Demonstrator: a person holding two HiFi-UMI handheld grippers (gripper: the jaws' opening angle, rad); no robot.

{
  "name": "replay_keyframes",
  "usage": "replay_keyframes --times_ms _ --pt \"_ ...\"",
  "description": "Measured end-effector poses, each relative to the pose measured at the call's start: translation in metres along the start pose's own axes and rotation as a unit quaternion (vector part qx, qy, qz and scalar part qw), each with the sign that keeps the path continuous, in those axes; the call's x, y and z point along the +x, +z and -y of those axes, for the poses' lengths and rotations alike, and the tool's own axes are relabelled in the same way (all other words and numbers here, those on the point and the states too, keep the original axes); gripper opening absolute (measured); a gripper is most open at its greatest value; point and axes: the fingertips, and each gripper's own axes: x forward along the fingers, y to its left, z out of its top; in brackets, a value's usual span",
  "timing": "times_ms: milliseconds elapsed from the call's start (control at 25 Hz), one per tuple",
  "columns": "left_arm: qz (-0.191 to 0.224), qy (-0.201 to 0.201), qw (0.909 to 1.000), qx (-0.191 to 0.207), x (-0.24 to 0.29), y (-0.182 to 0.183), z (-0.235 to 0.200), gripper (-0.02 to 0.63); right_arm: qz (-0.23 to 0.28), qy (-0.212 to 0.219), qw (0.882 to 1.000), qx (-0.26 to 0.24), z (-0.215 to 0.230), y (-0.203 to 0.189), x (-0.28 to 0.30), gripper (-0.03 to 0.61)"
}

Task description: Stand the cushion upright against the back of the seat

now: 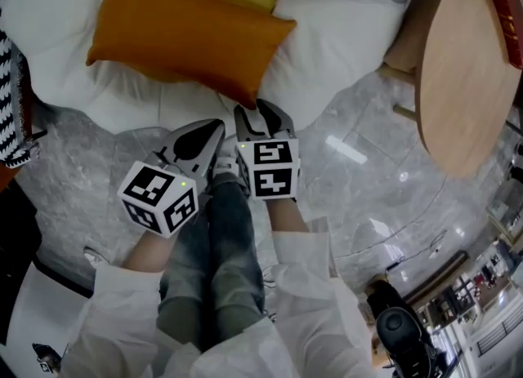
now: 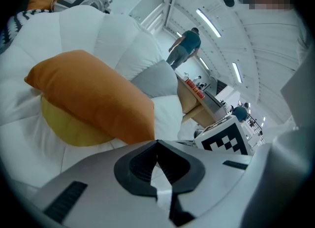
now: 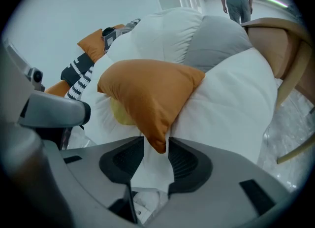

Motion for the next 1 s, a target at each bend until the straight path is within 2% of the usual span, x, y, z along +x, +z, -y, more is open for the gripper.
replay_keyframes --times_ms 160,280,400,520,680,1000 --pt "-0.003 -0.006 0.9999 0.012 0.000 0.003 0.005 0.007 -0.001 -0.009 1.000 -0.009 0.000 0.002 0.003 0.150" --pt "0.000 -0.013 0.9998 0.014 -0.002 0.005 0.009 0.008 -0.002 -0.014 1.000 -0.014 -0.003 0.005 0.002 0.084" --pt "0.003 -0.015 0.9998 0.014 -0.004 0.008 0.012 0.008 0.006 -0.012 1.000 -0.008 -0.007 0.013 -0.003 0.044" --pt "0.007 -0.017 0.9997 0.017 -0.005 0.012 0.014 0.007 0.020 -0.007 1.000 0.002 -0.007 0.022 -0.009 0.038" --pt "0.011 -0.024 0.9993 0.026 -0.009 0.024 0.016 0.008 0.043 -0.005 0.999 -0.010 -0.013 0.037 -0.021 0.035" --pt "0.016 -0.030 0.9984 0.046 -0.025 0.053 0.035 0.008 0.065 0.031 0.997 -0.022 -0.036 0.066 -0.048 0.032"
